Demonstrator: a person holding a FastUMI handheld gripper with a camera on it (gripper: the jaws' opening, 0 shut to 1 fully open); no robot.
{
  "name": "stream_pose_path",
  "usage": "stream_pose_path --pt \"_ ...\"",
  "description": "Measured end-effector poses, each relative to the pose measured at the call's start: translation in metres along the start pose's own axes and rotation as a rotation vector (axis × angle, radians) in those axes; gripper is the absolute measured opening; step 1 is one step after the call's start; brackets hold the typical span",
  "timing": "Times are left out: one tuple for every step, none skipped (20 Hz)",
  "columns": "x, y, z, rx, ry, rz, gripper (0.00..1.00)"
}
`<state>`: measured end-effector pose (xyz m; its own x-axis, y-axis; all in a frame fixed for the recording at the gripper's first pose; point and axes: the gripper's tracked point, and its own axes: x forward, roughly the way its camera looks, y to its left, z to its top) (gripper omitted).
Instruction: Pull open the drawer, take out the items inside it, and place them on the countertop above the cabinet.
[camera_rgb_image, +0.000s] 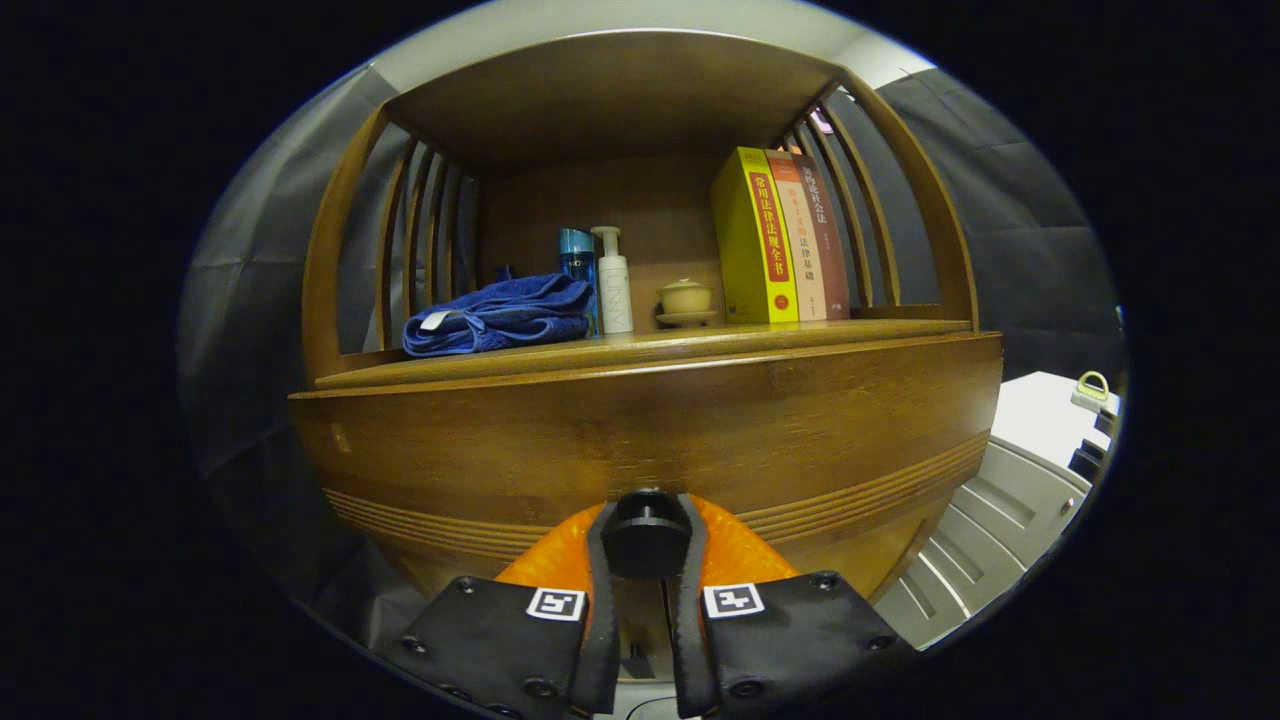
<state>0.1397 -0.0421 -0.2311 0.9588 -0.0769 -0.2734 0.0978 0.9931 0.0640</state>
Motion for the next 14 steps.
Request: stream_pose_path --pt "-0.011 0.000 -0.001 -0.001 0.002 -0.004 0.30" --pt "-0.023 -0.001 -0.003 -0.001 0.008 -0.008 0.30" --pt "-0.037 -0.001 -0.005 0.008 0.017 -0.011 0.30" --pt "-0.050 -0.001 -0.007 0.029 0.024 -0.015 0.30" --pt "-0.061 0.000 -0.009 0.047 0.031 -0.017 0.30" --pt "-0.073 0.000 -0.010 0.059 0.035 -0.020 0.30" --pt "-0.083 0.000 -0.012 0.061 0.038 -0.022 0.30" --pt "-0.093 0.000 -0.013 0.057 0.041 -0.025 0.29" --pt "-0.103 -0.001 -0.014 0.051 0.048 -0.027 0.29" --pt "-0.112 -0.001 -0.016 0.046 0.054 -0.028 0.29" --pt "-0.120 0.000 -0.017 0.039 0.062 -0.029 0.29" --pt "-0.128 0.000 -0.018 0.035 0.064 -0.031 0.29" --pt "-0.134 0.000 -0.018 0.032 0.067 -0.032 0.30" --pt "-0.137 0.000 -0.019 0.026 0.067 -0.031 0.30"
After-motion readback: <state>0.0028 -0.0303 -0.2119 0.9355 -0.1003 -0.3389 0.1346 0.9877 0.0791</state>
